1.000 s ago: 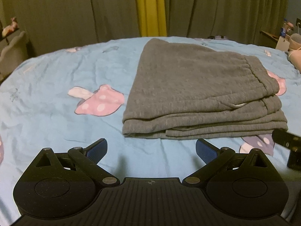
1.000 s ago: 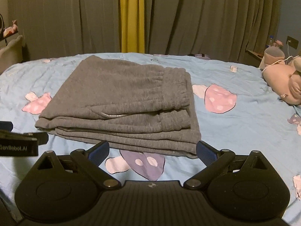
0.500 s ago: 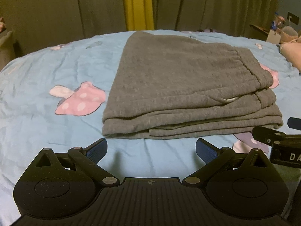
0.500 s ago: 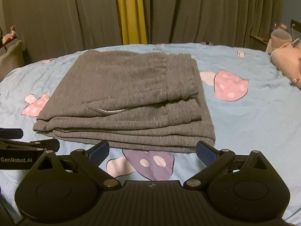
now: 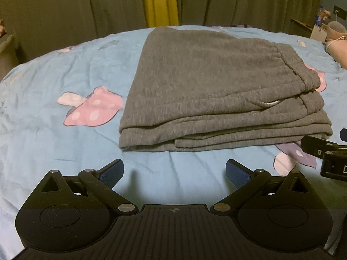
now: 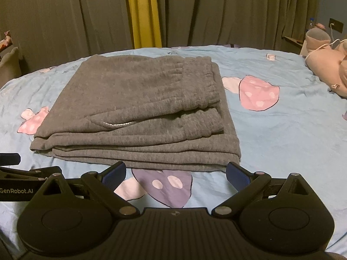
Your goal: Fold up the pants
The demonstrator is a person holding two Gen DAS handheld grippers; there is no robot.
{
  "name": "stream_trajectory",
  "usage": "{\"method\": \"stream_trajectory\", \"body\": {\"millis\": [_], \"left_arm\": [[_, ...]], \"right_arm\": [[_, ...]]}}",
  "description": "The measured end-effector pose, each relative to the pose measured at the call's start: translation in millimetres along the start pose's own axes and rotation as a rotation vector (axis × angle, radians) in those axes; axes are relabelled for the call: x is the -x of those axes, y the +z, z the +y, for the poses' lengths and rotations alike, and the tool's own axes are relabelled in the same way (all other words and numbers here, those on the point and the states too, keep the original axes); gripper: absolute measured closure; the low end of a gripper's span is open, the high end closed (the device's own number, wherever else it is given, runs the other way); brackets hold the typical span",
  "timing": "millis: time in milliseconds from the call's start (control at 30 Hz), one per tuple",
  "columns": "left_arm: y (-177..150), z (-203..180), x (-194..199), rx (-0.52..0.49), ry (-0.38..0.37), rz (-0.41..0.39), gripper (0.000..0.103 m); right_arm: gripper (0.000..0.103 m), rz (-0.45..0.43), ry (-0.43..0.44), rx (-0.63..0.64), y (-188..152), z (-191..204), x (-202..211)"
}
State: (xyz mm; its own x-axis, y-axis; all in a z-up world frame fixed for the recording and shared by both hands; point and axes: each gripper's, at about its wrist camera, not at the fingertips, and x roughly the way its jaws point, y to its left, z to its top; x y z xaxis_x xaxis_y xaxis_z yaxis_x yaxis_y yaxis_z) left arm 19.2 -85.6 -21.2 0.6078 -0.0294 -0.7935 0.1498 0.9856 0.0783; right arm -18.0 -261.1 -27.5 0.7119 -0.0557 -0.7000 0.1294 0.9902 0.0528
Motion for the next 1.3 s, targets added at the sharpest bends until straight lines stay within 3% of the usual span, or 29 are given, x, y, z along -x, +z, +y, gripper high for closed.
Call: {"method": "stream_trajectory", "body": {"millis": [1300], "left_arm": [[-1.5,2.2,-3.5,0.001,0.008,0.021,0.000]], "right_arm": [[0.004,-0.001,-0.007,0.000,-1.5,0.6,2.2]]}}
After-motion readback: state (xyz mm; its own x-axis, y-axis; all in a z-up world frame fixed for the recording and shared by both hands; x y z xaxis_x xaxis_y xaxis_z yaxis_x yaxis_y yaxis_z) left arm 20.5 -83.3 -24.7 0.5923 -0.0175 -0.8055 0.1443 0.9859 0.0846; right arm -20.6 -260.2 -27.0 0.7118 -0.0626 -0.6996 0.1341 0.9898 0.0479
